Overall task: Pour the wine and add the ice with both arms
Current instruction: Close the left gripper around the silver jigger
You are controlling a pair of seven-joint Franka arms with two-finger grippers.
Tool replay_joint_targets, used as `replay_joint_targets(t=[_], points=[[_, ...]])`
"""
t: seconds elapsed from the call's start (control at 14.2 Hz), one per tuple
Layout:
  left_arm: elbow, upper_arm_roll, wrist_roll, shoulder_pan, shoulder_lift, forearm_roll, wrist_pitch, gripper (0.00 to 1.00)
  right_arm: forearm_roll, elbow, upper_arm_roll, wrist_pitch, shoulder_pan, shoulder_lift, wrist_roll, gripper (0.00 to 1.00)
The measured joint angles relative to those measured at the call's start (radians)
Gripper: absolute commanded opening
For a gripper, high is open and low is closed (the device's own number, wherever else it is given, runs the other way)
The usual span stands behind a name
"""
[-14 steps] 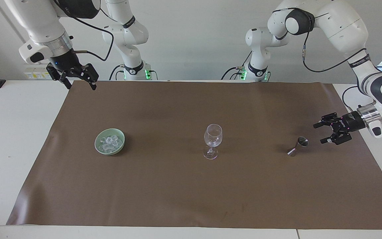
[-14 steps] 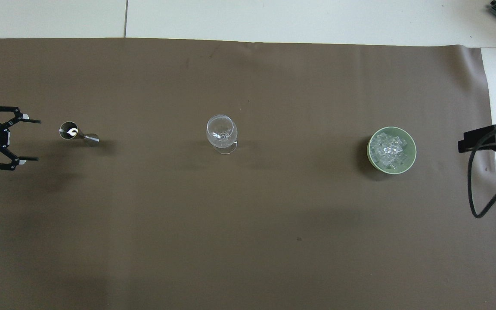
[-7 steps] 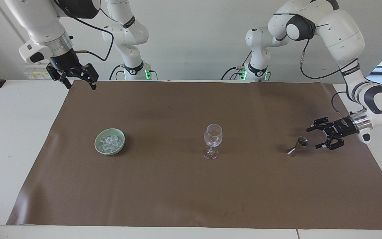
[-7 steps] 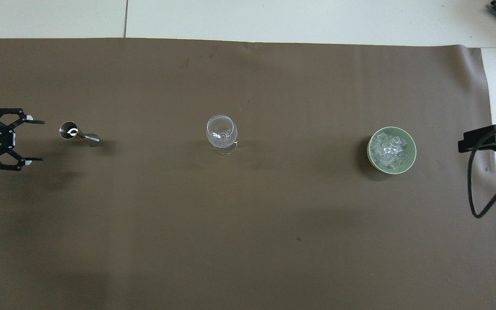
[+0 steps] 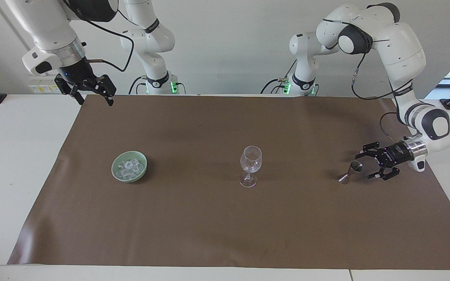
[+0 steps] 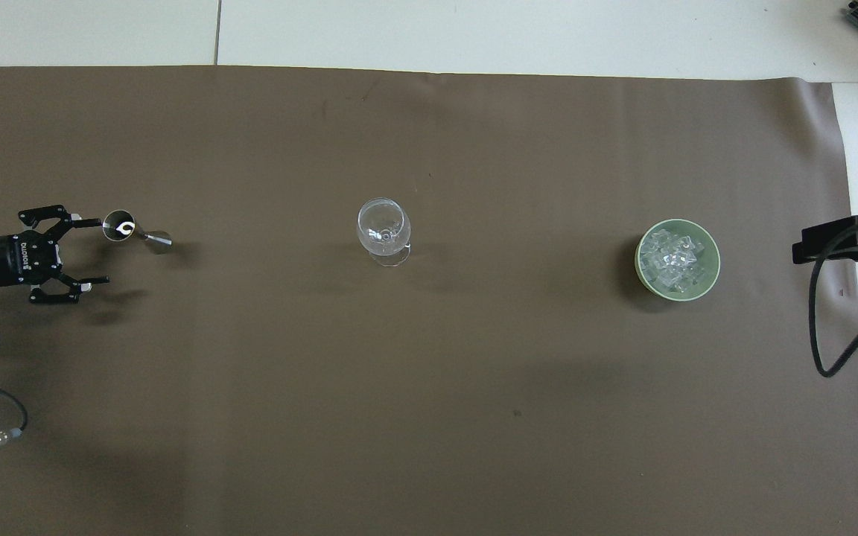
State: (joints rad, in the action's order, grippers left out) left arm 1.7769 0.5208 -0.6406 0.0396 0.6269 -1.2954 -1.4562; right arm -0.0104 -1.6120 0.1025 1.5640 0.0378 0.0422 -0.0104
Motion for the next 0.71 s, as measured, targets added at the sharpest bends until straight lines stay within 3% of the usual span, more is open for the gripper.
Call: replay_joint_targets(t=[0.71], points=[[0.099,-0.017,-0.009,-0.006,0.027,-0.169,0.032,1.0,0.0,0.0,0.0,0.0,0.0,0.0,0.0,1.0]])
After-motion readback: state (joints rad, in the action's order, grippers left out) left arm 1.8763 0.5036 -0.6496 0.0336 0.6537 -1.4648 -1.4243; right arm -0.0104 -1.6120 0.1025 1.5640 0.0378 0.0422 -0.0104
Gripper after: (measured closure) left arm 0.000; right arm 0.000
